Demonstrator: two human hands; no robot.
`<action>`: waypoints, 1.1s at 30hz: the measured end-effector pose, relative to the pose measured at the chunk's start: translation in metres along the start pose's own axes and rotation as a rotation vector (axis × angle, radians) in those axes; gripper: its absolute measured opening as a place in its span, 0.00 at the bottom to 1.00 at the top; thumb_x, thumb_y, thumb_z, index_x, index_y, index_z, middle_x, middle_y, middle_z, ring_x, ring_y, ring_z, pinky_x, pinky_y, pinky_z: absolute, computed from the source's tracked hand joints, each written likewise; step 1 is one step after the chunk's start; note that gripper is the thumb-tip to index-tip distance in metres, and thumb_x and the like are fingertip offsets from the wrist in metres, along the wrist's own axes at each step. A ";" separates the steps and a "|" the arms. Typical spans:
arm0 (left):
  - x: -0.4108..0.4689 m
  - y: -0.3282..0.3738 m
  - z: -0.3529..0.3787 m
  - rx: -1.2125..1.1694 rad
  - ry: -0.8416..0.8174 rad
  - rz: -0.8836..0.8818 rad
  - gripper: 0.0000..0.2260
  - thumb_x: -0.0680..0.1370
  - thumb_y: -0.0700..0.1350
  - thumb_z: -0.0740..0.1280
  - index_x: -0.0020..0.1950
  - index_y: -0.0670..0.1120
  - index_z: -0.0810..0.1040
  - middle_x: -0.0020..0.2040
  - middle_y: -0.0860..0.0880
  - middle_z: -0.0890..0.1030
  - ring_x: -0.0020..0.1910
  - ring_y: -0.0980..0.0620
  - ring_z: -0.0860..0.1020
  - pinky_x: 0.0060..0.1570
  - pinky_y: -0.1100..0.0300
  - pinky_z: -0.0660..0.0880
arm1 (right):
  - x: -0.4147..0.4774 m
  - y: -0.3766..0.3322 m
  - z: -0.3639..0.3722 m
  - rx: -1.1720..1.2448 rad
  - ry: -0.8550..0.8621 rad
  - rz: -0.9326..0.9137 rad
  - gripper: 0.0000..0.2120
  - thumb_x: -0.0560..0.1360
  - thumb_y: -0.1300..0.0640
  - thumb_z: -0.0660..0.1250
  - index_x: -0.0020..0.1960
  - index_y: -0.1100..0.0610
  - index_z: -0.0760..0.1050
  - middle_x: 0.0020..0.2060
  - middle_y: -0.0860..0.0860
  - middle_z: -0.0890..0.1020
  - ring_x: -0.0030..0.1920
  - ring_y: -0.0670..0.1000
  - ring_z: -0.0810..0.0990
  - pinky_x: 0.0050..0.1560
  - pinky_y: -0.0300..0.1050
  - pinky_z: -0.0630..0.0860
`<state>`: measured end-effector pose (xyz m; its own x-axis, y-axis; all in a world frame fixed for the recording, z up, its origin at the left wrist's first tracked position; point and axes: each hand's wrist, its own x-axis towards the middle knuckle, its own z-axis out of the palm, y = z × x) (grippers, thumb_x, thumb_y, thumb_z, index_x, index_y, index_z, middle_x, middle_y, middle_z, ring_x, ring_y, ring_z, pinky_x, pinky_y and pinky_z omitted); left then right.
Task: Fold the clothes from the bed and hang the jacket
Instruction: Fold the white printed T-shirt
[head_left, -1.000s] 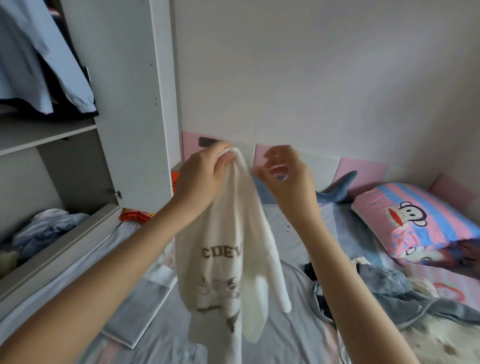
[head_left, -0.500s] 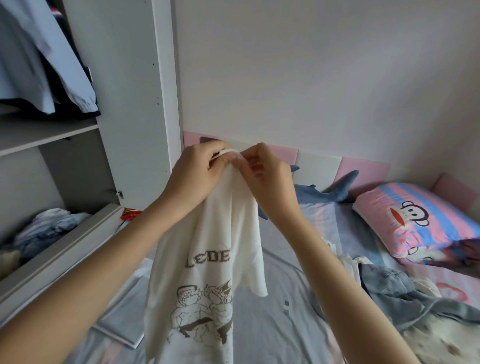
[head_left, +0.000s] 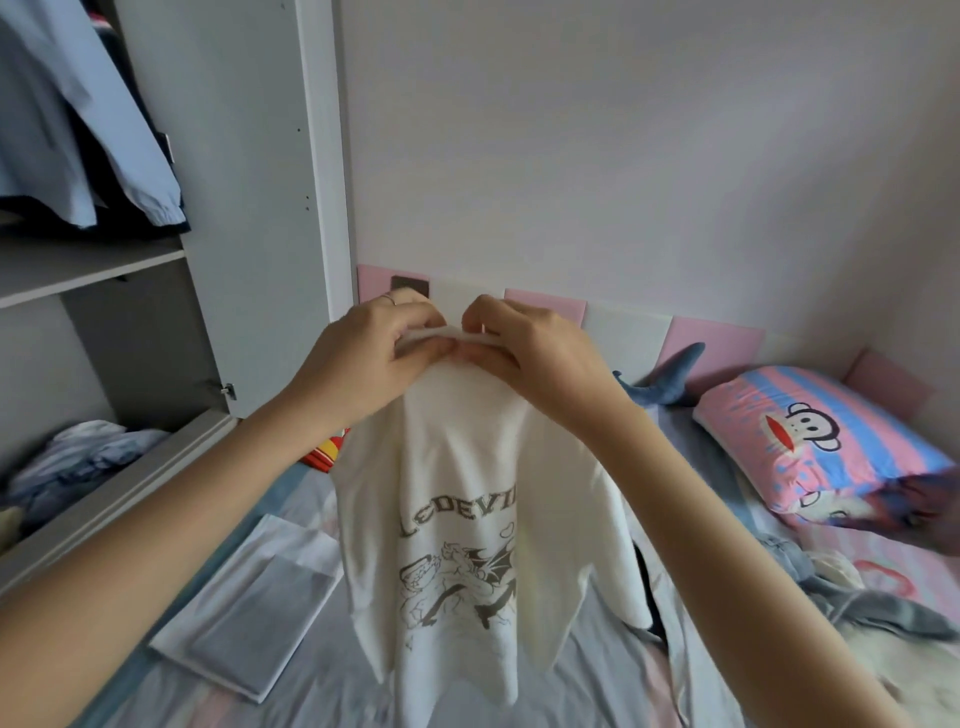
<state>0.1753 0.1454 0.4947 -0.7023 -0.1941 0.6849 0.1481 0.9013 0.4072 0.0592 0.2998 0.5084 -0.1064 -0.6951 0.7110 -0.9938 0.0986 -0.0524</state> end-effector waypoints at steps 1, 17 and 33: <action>0.000 0.002 0.001 0.040 -0.001 0.019 0.13 0.75 0.56 0.62 0.46 0.47 0.79 0.44 0.57 0.77 0.41 0.53 0.77 0.40 0.54 0.74 | 0.000 0.002 -0.001 0.005 -0.014 -0.024 0.11 0.77 0.50 0.65 0.49 0.58 0.75 0.40 0.46 0.75 0.34 0.51 0.74 0.31 0.43 0.67; -0.074 -0.036 0.063 -0.415 -0.671 -0.467 0.11 0.72 0.41 0.73 0.48 0.55 0.76 0.41 0.59 0.83 0.42 0.65 0.80 0.41 0.72 0.73 | -0.017 0.035 -0.031 -0.234 0.129 0.461 0.10 0.78 0.57 0.60 0.57 0.53 0.74 0.34 0.50 0.77 0.39 0.57 0.77 0.36 0.46 0.63; -0.054 -0.084 0.067 -0.072 0.034 -0.440 0.12 0.68 0.31 0.69 0.48 0.41 0.73 0.44 0.48 0.76 0.39 0.49 0.75 0.39 0.59 0.72 | -0.042 0.033 -0.031 -0.120 0.273 0.447 0.12 0.79 0.51 0.63 0.49 0.59 0.80 0.35 0.55 0.82 0.36 0.59 0.80 0.35 0.46 0.70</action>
<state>0.1539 0.1063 0.3827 -0.6863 -0.5669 0.4555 -0.1110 0.7006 0.7048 0.0317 0.3541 0.4989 -0.4894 -0.3580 0.7952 -0.8412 0.4341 -0.3223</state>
